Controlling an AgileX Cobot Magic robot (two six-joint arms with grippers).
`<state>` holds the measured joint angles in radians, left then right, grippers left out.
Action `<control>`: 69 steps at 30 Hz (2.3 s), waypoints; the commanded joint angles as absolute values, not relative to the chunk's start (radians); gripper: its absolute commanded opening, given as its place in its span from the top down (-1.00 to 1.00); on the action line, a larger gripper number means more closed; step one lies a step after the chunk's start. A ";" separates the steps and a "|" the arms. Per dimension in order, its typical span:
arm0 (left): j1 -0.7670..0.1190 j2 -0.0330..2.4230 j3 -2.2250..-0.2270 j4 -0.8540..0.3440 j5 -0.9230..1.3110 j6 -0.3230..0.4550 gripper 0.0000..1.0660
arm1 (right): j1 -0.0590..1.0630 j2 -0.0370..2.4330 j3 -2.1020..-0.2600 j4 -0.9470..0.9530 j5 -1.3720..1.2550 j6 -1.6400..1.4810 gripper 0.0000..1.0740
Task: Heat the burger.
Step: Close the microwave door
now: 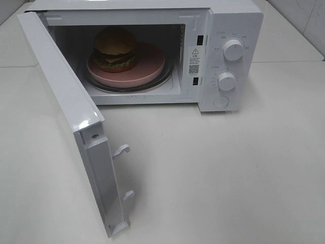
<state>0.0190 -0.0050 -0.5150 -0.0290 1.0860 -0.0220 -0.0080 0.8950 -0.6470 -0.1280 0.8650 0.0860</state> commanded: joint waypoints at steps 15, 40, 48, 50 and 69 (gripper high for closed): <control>0.020 -0.022 -0.515 -0.028 1.071 -0.020 -0.92 | -0.010 0.149 -0.490 -0.046 0.964 0.042 -0.42; 0.020 -0.021 -0.515 -0.027 1.071 -0.020 -0.92 | 0.029 -0.034 -0.488 -0.028 0.964 0.018 -0.41; 0.020 -0.021 -0.515 -0.027 1.071 -0.020 -0.92 | 0.049 -0.034 -0.488 -0.029 0.964 0.018 -0.41; 0.020 -0.021 -0.515 -0.027 1.071 -0.020 -0.92 | 0.049 -0.034 -0.488 -0.029 0.964 0.018 -0.41; 0.020 -0.021 -0.515 -0.027 1.071 -0.020 -0.92 | 0.049 -0.034 -0.488 -0.029 0.964 0.018 -0.41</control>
